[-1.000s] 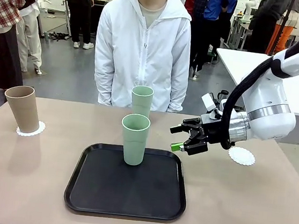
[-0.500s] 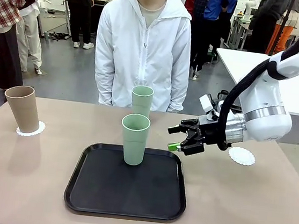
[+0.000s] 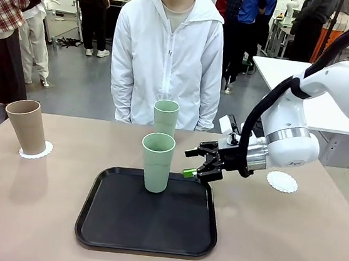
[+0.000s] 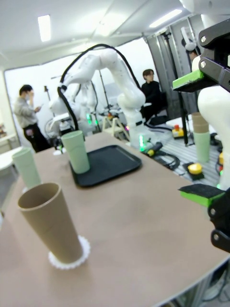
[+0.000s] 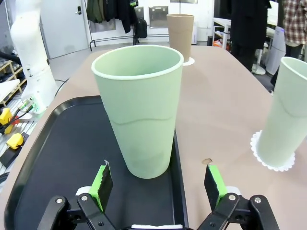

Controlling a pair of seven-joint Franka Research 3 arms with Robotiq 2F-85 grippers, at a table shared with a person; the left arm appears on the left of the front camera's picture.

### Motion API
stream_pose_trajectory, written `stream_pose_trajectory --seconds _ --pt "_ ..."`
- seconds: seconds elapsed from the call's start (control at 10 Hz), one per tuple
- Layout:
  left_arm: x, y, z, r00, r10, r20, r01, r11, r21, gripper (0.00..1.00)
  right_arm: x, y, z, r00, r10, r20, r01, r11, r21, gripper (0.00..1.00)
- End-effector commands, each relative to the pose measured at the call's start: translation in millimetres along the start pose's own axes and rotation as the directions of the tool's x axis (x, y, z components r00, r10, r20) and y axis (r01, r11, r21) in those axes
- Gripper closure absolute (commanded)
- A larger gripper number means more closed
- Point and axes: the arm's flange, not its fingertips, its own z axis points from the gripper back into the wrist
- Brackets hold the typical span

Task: Place coasters on the table and set cups on them.
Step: Take one Reusable plastic cup from the Flat Tray and place it on a coaster set by the human.

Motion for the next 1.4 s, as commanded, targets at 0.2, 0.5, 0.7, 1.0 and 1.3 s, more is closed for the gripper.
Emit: stream_pose_trajectory --seconds 0.2,0.5,0.7,1.0,1.3 --pt "-1.1 -1.0 0.5 1.0 0.005 0.002 -0.005 1.0 0.006 0.0 -7.2 -3.1 -30.1 1.0 0.02 0.016 -0.021 0.999 0.031 0.0" --pt "-1.1 -1.0 0.5 1.0 0.005 0.002 -0.005 1.0 0.006 0.0 -7.8 -2.3 -40.7 1.0 0.019 0.0 -0.019 0.999 0.047 0.0" --pt "-1.1 -1.0 0.5 1.0 0.005 0.002 -0.005 1.0 0.006 0.0 -6.1 -1.3 -49.5 1.0 0.023 -0.004 -0.022 0.998 0.062 0.0" --pt "-1.1 -1.0 0.5 1.0 0.005 0.002 -0.005 1.0 0.006 0.0 -4.2 -1.6 -65.9 1.0 0.024 -0.011 -0.023 0.996 0.088 0.0" --pt "-1.1 -1.0 0.5 1.0 0.005 0.002 -0.005 1.0 0.006 0.0 -4.0 -4.6 -77.5 0.999 0.035 -0.01 -0.034 0.994 0.1 0.0"
